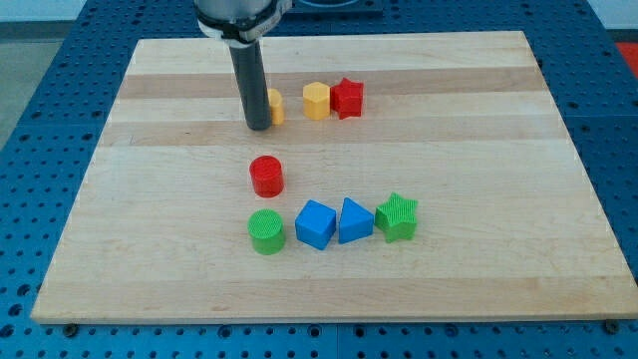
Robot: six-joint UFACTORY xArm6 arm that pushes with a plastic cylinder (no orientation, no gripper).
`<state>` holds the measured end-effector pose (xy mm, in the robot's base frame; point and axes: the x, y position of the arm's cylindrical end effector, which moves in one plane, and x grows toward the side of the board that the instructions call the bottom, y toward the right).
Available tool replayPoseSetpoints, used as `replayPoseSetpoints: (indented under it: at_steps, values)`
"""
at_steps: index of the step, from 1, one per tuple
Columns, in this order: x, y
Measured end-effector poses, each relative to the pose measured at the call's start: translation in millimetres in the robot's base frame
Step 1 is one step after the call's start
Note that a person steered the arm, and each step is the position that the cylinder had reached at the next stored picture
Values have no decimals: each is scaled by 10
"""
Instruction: Push red circle close to yellow heart
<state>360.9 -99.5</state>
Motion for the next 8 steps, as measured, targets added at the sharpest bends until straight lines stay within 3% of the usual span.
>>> replayPoseSetpoints:
  at_steps: [2,4,6,8]
  values:
    - [19,-301]
    - [465,-19]
    - [1037,683]
    - [1135,202]
